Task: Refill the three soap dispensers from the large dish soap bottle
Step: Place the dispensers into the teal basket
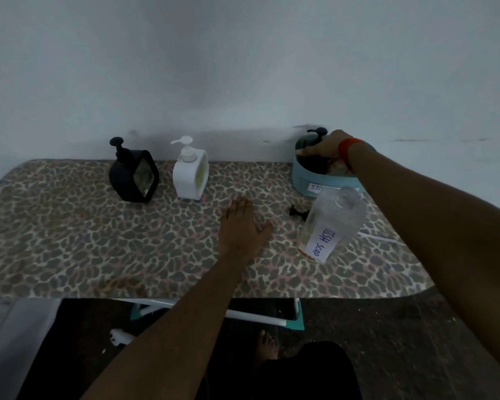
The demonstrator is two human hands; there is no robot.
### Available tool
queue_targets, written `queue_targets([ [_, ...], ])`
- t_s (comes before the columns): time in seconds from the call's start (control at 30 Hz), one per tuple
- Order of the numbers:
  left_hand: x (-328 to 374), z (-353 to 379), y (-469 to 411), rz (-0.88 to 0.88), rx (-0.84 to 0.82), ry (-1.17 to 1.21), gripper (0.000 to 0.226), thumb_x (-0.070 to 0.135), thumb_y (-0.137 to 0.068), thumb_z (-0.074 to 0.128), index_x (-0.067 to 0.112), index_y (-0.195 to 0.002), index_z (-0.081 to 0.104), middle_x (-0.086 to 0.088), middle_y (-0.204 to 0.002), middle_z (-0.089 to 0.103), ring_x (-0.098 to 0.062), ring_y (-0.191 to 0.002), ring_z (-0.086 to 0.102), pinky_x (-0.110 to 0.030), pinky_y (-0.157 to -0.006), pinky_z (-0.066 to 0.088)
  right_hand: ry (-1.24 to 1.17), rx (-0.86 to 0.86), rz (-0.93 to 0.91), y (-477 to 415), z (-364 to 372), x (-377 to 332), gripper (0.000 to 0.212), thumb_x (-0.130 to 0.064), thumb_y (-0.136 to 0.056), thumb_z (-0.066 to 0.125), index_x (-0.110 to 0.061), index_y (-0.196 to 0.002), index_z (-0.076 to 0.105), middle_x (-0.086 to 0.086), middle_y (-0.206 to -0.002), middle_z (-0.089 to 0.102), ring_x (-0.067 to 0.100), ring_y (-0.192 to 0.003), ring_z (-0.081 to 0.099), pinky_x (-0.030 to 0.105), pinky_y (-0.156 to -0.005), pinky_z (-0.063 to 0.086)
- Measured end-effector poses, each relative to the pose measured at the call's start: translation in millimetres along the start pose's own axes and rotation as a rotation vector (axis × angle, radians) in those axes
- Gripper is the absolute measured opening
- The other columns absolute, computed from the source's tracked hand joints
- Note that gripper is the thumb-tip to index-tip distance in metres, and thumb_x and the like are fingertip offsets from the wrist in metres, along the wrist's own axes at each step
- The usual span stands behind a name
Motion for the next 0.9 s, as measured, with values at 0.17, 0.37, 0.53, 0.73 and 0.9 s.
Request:
queue_targets([
  [0.17,-1,-1,1,-0.004,-0.007,0.008,0.092,0.067,-0.093,0.044,0.011,-0.16,0.017,-0.006,-0.168,0.015,-0.022,-0.156,0.01,-0.041,-0.127,0.002,0.137,-0.039,0.009,27,-22,-10,0.075,-0.055,-0.066,0.089,-0.002,-0.109,0.058,0.013,-0.1,0.066,0.032,-0.09,0.07,0.044,-0.08,0.061],
  [0.37,2,-9,3,-0.021,-0.055,0.12,0.086,0.059,-0.092,0.054,0.012,-0.159,0.025,-0.005,-0.168,0.019,-0.021,-0.155,0.013,-0.041,-0.127,0.005,0.337,0.299,-0.23,85,-85,-76,0.058,-0.051,-0.075,0.083,0.001,-0.097,0.067,0.019,-0.102,0.071,0.035,-0.098,0.068,0.041,-0.085,0.057],
  [0.53,-17,-33,28,0.044,-0.093,0.222,0.076,0.043,-0.096,0.062,0.009,-0.156,0.031,-0.009,-0.162,0.033,-0.026,-0.15,0.03,-0.04,-0.124,0.019,0.249,0.359,-0.444,131,-69,-153,0.052,-0.045,-0.08,0.08,-0.005,-0.112,0.07,0.013,-0.121,0.067,0.03,-0.114,0.062,0.028,-0.086,0.043],
  [0.73,-93,-70,60,0.036,-0.058,0.149,0.07,0.044,-0.099,0.057,0.009,-0.155,0.034,-0.008,-0.164,0.029,-0.021,-0.15,0.031,-0.04,-0.124,0.018,0.265,0.121,-0.506,137,29,-208,0.063,-0.038,-0.077,0.086,-0.008,-0.128,0.064,0.012,-0.14,0.057,0.029,-0.124,0.057,0.034,-0.097,0.048],
  [0.9,-128,-83,67,-0.032,0.028,0.136,0.072,0.048,-0.099,0.054,0.007,-0.155,0.034,-0.008,-0.162,0.033,-0.022,-0.152,0.025,-0.037,-0.125,0.015,0.175,-0.092,-0.342,104,121,-193,0.097,-0.055,-0.072,0.085,-0.002,-0.144,0.046,0.015,-0.144,0.053,0.032,-0.118,0.06,0.039,-0.091,0.056],
])
Point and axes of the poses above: each hand's wrist, its own y-axis away from the middle knuckle, its own z-axis out of the palm, x = y × z, the point moved 8 cm from there along -y, towards the middle knuckle
